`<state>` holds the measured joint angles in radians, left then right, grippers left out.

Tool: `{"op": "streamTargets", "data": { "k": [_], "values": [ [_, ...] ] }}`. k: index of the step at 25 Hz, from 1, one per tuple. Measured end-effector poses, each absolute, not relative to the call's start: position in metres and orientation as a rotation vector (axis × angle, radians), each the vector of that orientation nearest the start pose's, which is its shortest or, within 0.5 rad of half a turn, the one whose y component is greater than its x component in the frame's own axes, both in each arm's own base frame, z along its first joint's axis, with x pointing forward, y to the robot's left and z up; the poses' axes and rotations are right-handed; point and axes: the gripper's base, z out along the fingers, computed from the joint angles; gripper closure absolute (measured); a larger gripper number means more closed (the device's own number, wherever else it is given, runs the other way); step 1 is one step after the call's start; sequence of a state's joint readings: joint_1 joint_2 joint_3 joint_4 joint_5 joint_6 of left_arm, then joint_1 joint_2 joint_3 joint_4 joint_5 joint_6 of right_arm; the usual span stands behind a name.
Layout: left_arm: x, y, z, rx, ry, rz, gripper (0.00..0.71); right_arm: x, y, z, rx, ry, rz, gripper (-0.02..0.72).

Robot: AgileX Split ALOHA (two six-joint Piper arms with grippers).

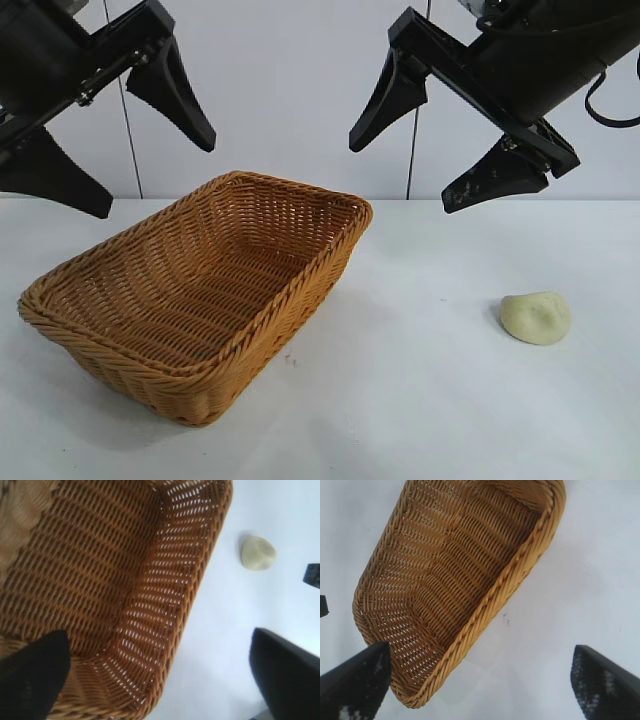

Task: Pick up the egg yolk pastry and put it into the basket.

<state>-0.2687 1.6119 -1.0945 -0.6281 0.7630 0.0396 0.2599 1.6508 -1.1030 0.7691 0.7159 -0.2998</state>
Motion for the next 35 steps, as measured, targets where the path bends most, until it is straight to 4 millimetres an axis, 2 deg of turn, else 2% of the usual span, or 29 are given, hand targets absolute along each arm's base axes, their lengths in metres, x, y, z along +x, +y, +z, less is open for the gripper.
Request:
{"op": "streamTargets", "data": {
  "k": [3,6,11,14,18,27,32,35],
  "values": [
    [0.3,-0.12,0.244,-0.124,2.781,-0.745,0.014,0.316,0.127,0.241,-0.086,2.636,0.825,0.008],
    [0.295,-0.115,0.254,-0.168,2.776,-0.712,0.014,0.316,0.127,0.241,-0.086,2.636,0.825,0.008],
    [0.268,-0.103,0.266,-0.368,2.758,-0.68,0.014,0.316,0.127,0.241,-0.086,2.636,0.825,0.008],
    [0.248,-0.097,0.26,-0.522,2.771,-0.687,0.014,0.316,0.127,0.241,-0.086,2.636,0.825,0.008],
    [0.235,-0.095,0.246,-0.77,2.783,-0.692,0.014,0.316,0.127,0.241,-0.085,2.636,0.826,0.008],
    [0.234,-0.108,0.236,-1.043,2.648,-0.627,0.014,0.316,0.127,0.241,-0.08,2.635,0.832,0.008],
    [0.243,-0.107,0.214,-1.212,2.639,-0.488,0.014,0.316,0.127,0.241,-0.079,2.634,0.833,0.008],
    [0.248,-0.108,0.203,-1.243,2.64,-0.463,0.014,0.316,0.127,0.241,-0.077,2.634,0.835,0.008]
  ]
}}
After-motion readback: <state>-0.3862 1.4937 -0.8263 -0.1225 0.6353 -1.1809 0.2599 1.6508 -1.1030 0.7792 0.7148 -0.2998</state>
